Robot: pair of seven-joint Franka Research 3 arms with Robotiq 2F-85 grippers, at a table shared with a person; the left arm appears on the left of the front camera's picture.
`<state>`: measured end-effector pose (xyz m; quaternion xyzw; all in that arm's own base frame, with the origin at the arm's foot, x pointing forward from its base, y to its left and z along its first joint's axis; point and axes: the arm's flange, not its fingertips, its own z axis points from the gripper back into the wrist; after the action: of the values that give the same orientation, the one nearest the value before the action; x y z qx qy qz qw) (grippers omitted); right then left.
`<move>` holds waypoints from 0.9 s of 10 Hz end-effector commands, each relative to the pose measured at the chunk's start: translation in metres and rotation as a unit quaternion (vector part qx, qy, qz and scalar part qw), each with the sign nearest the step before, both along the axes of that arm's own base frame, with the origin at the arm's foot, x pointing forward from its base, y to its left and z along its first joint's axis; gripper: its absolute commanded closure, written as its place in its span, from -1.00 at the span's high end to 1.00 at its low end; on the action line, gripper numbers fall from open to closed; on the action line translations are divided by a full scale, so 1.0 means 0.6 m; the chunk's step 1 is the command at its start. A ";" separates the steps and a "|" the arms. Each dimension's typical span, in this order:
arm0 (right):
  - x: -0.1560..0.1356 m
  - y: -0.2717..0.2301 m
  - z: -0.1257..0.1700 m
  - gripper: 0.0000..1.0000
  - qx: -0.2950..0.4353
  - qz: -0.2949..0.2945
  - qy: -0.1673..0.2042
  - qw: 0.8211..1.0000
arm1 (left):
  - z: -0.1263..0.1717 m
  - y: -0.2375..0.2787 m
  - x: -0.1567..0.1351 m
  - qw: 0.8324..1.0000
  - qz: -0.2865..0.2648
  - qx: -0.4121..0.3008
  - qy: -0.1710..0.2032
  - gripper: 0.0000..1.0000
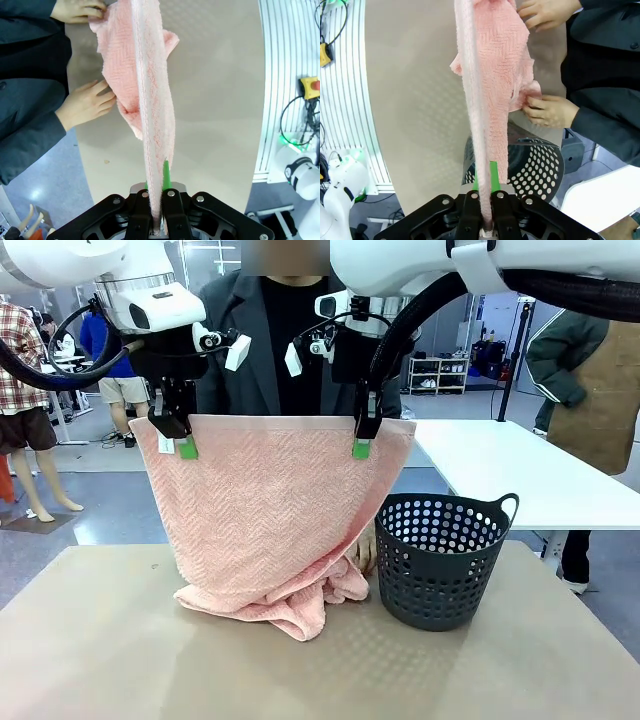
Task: Fold the towel.
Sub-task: Release the end of the 100 cm Hotel Towel you were holding and grab the top end of the folded side.
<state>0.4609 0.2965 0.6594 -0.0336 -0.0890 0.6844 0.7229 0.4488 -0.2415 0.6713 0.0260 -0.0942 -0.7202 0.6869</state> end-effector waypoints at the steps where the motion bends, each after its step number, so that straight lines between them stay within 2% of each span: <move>1: -0.001 0.000 0.001 -1.00 0.000 0.000 0.000 1.000 | 0.000 0.001 0.000 1.000 0.000 0.005 -0.002 -1.00; 9: -0.001 0.000 0.001 -1.00 0.000 0.000 0.000 1.000 | 0.000 0.001 0.000 1.000 0.000 0.005 -0.002 -1.00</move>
<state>0.4609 0.2965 0.6594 -0.0336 -0.0890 0.6844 0.7229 0.4488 -0.2415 0.6713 0.0260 -0.0942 -0.7202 0.6868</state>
